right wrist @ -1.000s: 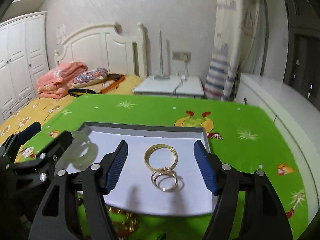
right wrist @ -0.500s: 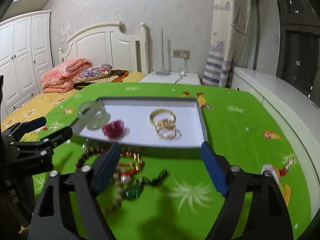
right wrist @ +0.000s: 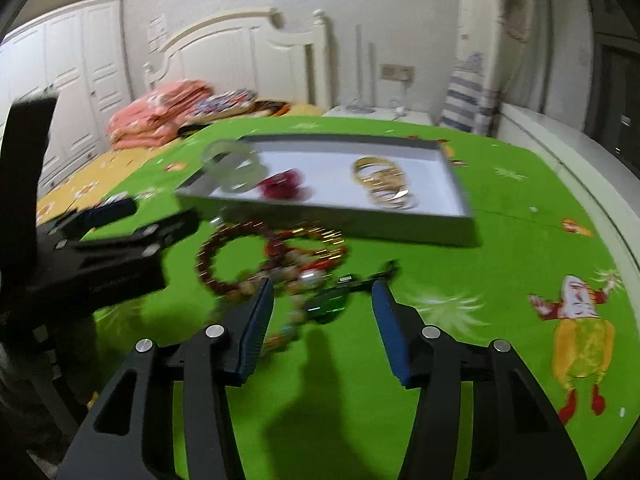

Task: Organize jewelry
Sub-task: 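Grasp the multicolour bead bracelet with the right tool while the left tool grasps the red bead bracelet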

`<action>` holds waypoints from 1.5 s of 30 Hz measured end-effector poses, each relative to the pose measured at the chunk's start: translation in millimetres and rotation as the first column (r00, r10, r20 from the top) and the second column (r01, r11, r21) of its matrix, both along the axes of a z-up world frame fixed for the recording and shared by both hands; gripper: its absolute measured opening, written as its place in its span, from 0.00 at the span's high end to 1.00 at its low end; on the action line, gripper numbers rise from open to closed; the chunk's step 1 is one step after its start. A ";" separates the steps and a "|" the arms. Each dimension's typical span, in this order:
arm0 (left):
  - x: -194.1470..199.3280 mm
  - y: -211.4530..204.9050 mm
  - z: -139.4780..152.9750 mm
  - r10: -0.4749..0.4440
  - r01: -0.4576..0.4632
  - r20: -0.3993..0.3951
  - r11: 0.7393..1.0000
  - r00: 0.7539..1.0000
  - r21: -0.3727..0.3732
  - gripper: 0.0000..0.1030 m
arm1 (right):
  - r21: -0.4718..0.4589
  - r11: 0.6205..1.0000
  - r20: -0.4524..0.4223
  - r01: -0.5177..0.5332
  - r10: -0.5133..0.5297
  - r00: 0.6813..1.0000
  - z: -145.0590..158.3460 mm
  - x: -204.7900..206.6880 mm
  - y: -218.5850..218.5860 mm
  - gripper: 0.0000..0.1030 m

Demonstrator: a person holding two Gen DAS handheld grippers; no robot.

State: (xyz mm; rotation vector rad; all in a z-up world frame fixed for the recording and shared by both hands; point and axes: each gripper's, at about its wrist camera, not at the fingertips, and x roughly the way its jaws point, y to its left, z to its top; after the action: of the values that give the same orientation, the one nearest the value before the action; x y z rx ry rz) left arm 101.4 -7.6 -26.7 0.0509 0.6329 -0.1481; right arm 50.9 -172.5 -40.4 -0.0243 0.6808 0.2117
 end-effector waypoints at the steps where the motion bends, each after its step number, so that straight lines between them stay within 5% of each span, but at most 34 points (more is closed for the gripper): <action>1: 0.2 2.3 1.1 0.009 -0.009 0.003 1.000 1.000 -0.007 0.13 | -0.006 1.000 -0.013 -0.020 0.020 1.000 -2.3 0.1 8.7 0.52; 13: -2.6 18.1 3.6 0.057 -0.057 0.024 0.998 0.998 0.007 0.21 | -0.072 0.991 -0.113 -0.110 0.101 0.988 -21.7 9.8 59.6 0.62; 17: -4.9 17.5 4.3 0.033 -0.033 0.033 0.999 0.999 0.012 0.24 | -0.120 0.989 -0.091 -0.084 0.074 0.993 -22.4 12.0 59.8 0.89; 20: -4.7 13.9 3.2 0.009 -0.009 0.020 1.000 1.000 0.009 0.27 | -0.182 0.983 -0.064 -0.035 0.024 0.998 -23.2 10.0 51.2 0.89; 28: 1.0 -13.5 -5.4 -0.071 0.070 -0.069 0.997 0.995 -0.022 0.34 | -0.070 0.995 -0.042 0.073 -0.076 0.996 -15.0 6.0 -2.8 0.89; 33: -8.7 -45.0 -7.9 -0.148 0.149 -0.052 0.989 0.988 0.023 0.36 | -0.040 0.996 -0.027 0.080 -0.081 0.996 -11.8 1.3 -11.8 0.89; 39: -4.4 -68.5 -19.3 -0.208 0.218 -0.113 0.973 0.972 0.081 0.74 | -0.020 0.997 -0.017 0.073 -0.074 0.997 -11.8 -5.6 -16.0 0.89; 45: -10.7 -83.5 -28.3 -0.312 0.332 -0.155 0.935 0.937 0.123 0.75 | -0.009 0.997 -0.011 0.072 -0.072 0.997 -11.3 -7.8 -17.8 0.89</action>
State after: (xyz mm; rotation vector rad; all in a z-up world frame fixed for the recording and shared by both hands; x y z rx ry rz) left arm 90.7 -91.0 -55.0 0.2915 0.7661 -0.4262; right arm 43.1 -190.3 -51.7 -0.0069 0.6924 0.1396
